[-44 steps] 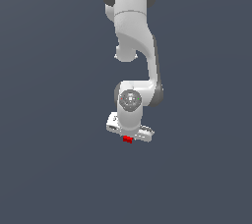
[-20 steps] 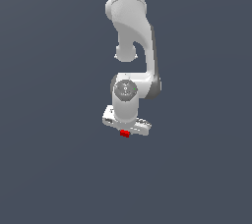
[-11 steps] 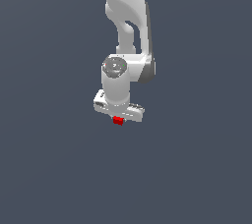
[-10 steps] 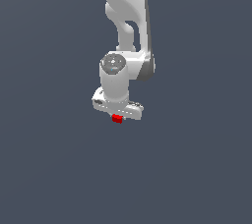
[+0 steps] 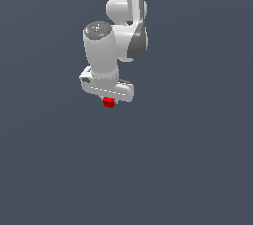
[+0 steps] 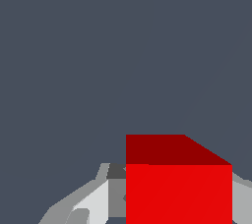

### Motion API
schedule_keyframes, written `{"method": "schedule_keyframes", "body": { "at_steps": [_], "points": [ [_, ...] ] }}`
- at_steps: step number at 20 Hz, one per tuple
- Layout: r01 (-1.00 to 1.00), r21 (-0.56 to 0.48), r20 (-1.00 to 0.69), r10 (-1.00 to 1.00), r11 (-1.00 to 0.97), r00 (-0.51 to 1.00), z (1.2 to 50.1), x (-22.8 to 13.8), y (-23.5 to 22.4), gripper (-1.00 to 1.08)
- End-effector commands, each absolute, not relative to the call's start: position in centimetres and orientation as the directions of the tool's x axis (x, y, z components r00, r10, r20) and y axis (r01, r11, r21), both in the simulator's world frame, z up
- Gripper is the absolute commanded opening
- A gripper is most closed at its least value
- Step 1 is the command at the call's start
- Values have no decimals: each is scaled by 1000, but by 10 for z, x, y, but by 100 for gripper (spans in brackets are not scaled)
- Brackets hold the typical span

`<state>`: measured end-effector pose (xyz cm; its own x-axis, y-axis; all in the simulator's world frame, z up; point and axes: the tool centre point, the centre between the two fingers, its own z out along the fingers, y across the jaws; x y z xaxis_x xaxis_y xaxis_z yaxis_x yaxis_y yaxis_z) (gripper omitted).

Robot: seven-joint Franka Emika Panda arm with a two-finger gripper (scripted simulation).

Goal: Pick up the red cube and move it to a goal position.

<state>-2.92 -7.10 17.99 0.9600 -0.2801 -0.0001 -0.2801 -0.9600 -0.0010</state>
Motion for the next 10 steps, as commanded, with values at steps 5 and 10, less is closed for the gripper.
{"method": "schedule_keyframes", "body": {
  "at_steps": [5, 10],
  "points": [
    [-280, -1, 0, -280, -960, 960, 208, -45, -86, -100],
    [-280, 0, 0, -280, -960, 960, 217, -48, -90, -100]
  ]
}}
